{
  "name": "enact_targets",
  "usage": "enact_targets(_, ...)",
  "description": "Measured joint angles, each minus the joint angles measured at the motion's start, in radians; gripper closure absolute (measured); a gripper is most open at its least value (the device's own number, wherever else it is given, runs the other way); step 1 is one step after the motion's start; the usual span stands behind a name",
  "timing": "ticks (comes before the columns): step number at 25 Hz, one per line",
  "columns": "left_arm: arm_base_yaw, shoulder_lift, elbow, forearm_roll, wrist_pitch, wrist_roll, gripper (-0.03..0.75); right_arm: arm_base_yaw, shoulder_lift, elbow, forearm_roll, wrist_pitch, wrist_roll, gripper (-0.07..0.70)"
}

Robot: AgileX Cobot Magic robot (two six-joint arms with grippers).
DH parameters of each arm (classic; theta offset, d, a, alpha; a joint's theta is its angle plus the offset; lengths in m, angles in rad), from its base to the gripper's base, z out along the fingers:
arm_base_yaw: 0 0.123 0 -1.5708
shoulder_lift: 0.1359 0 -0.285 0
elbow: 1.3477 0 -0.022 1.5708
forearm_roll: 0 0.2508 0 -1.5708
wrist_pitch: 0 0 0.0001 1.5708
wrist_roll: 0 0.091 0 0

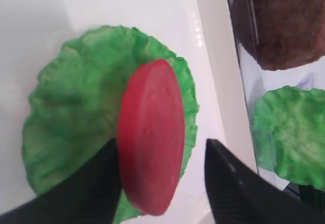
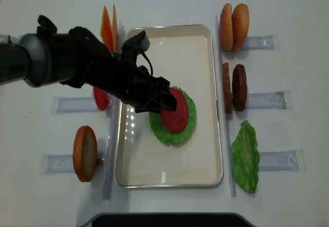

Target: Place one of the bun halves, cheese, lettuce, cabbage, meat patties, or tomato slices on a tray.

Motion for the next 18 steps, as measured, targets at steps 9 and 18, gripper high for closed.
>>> enact_targets(9,0.067,-0.06,-0.222,0.466,0.146,-0.419,0.216,0.0,0.0,0.0,0.001,0.0,0.0,0.21)
enact_targets(18,0.035,-0.069,-0.474,1.112,0.38,-0.955,0.263,0.0,0.0,0.0,0.001,0.0,0.0,0.21)
